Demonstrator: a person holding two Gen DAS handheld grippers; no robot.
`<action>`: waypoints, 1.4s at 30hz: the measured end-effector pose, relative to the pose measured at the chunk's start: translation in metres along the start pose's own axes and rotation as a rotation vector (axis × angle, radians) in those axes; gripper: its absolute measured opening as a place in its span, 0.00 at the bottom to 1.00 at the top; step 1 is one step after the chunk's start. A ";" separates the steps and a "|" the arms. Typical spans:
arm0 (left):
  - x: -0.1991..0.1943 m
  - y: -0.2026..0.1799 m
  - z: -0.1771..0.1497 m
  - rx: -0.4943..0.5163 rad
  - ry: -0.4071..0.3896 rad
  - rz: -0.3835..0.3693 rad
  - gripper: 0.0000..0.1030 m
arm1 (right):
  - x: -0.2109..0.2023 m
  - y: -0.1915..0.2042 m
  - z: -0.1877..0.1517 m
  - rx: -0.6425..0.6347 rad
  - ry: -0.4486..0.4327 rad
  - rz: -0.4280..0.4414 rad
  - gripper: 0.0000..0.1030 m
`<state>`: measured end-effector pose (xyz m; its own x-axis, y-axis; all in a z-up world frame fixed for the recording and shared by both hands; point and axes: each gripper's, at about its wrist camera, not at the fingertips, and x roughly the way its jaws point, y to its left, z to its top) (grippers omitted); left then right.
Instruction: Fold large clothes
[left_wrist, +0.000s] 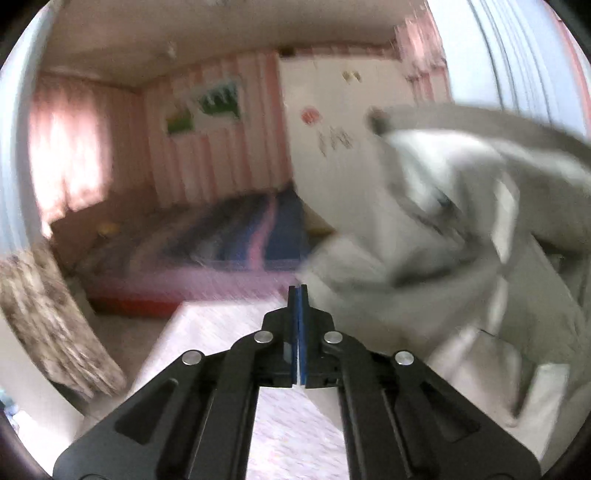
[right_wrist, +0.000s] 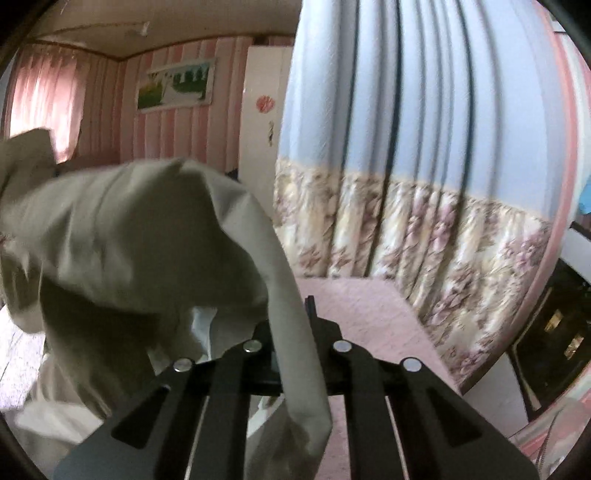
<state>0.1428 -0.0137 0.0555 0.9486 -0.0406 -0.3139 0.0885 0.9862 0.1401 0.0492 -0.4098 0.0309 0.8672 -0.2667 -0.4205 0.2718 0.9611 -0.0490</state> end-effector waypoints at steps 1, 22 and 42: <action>-0.009 0.010 0.006 -0.022 -0.021 0.015 0.00 | -0.009 -0.007 0.004 0.013 -0.023 -0.010 0.07; 0.016 -0.040 -0.088 0.025 0.216 -0.207 0.85 | -0.047 -0.060 -0.057 0.068 0.095 -0.025 0.94; 0.040 -0.060 -0.096 0.056 0.132 -0.265 0.97 | -0.053 -0.004 -0.090 -0.085 0.088 0.070 0.98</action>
<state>0.1465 -0.0595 -0.0559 0.8427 -0.2706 -0.4654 0.3479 0.9335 0.0872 -0.0354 -0.3933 -0.0277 0.8416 -0.1955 -0.5034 0.1728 0.9807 -0.0918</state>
